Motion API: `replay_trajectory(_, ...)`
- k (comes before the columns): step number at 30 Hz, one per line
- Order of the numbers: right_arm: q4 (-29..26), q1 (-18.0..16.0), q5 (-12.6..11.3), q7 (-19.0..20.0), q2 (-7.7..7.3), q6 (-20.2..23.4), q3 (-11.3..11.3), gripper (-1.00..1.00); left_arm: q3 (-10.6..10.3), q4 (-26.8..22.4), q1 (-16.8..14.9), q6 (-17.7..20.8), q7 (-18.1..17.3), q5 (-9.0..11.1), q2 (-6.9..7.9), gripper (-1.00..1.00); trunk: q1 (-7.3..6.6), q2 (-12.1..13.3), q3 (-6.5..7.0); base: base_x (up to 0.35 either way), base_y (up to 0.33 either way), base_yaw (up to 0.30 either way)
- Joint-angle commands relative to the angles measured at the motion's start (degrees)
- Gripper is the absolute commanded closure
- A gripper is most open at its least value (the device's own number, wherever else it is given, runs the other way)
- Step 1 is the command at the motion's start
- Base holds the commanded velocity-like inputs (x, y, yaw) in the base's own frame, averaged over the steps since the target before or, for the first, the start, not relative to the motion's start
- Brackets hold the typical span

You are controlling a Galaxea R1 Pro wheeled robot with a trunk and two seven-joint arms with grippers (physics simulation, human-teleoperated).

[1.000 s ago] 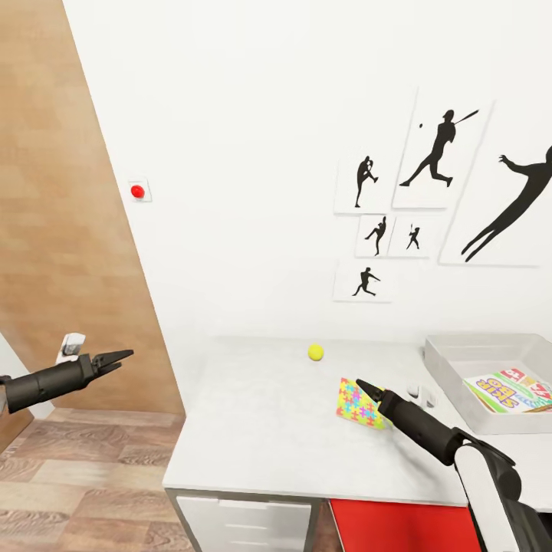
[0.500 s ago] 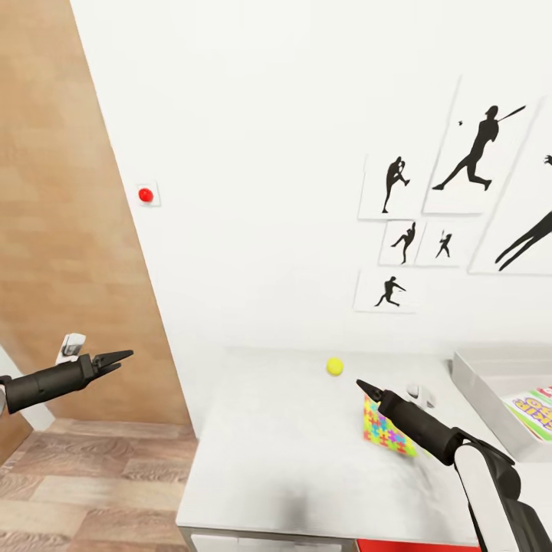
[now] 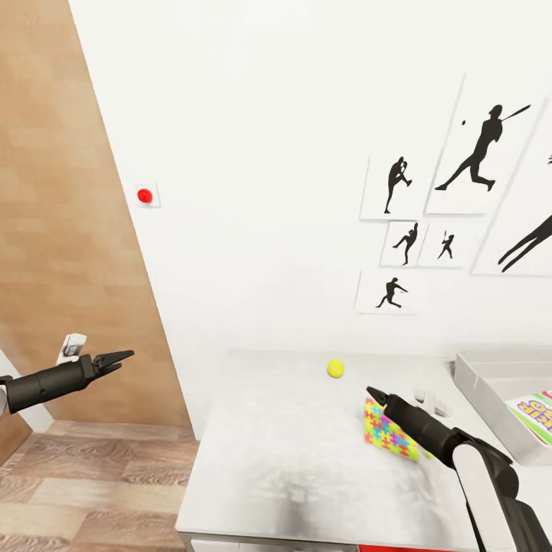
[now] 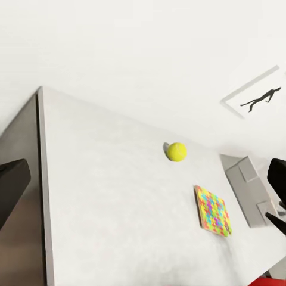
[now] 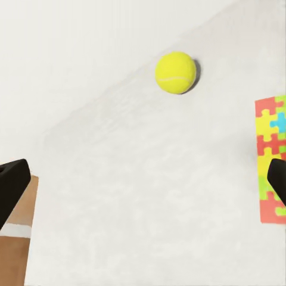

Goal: Put all the toys in the child's room - the three board games (two on the bed and one on the table), the two jigsaw puzzles on the table, and the tennis ball on the table - inside the toy box on the table in the child's room.

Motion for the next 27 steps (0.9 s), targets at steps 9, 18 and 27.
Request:
replay_trajectory(9,-0.6,-1.4,0.0,-15.8,0.05,-1.4,4.7,-1.00,-0.1,0.0,-0.1,0.1,-0.2,-0.1,-0.11,-1.00,0.04,-0.1,-0.13,0.000,0.000,0.000)
replay_trajectory(18,-0.6,-3.5,0.0,-33.4,0.05,-5.9,13.6,-1.00,-0.1,0.0,-0.1,0.1,0.1,-0.1,-0.15,-1.00,0.04,-0.1,-0.13,0.000,0.000,0.000)
replay_trajectory(27,0.7,-4.4,0.1,-38.7,-0.59,-10.1,15.8,-1.00,-0.1,0.0,-0.1,0.1,0.2,-0.1,-0.20,-1.00,0.04,-0.1,-0.13,0.000,0.000,0.000)
